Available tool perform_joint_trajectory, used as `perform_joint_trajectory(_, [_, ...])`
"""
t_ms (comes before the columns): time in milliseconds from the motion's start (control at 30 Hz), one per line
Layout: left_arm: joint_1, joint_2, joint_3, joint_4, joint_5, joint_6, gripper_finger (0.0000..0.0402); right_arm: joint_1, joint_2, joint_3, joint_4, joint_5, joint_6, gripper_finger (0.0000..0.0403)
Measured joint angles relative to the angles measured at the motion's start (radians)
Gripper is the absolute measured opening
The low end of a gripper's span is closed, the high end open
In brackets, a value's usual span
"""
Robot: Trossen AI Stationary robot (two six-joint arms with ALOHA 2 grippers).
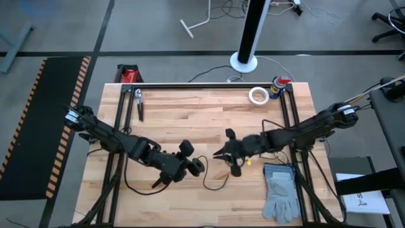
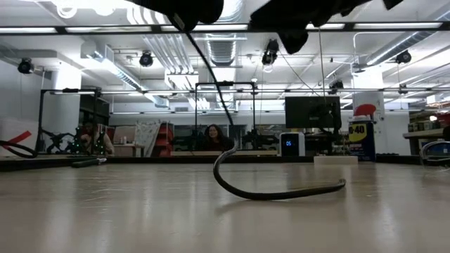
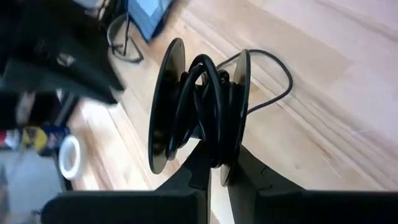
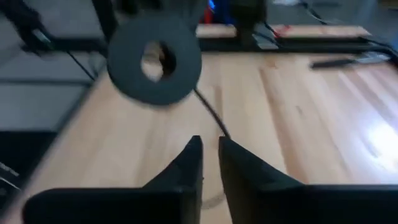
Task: Coil cords
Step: Uncoil the black wire from the spool
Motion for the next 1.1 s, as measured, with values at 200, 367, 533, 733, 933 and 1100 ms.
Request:
perform_joint_trajectory(200, [0.018, 0.000, 0.000, 0.004, -0.001, -0.106, 0.0017, 0.055, 0.076, 0.144, -0.229, 0.166, 0.007, 0.0099])
perform_joint_trajectory(367, [0.028, 0.000, 0.000, 0.009, -0.004, -0.169, 0.0017, 0.055, 0.145, 0.240, -0.271, 0.168, 0.010, 0.0134])
perform_joint_trajectory(533, [0.028, 0.000, 0.000, -0.012, -0.051, -0.218, 0.0017, 0.055, 0.217, 0.335, -0.360, 0.168, 0.013, 0.0152])
perform_joint_trajectory(733, [0.028, 0.000, -0.002, -0.026, -0.055, -0.249, 0.0017, 0.055, 0.272, 0.408, -0.430, 0.210, -0.002, 0.0148])
perform_joint_trajectory(933, [0.028, 0.000, -0.006, -0.026, -0.061, -0.259, 0.0017, 0.051, 0.272, 0.444, -0.433, 0.210, -0.023, 0.0137])
perform_joint_trajectory(1100, [0.028, 0.000, -0.006, -0.019, -0.063, -0.259, 0.0017, 0.044, 0.279, 0.461, -0.434, 0.207, -0.042, 0.0126])
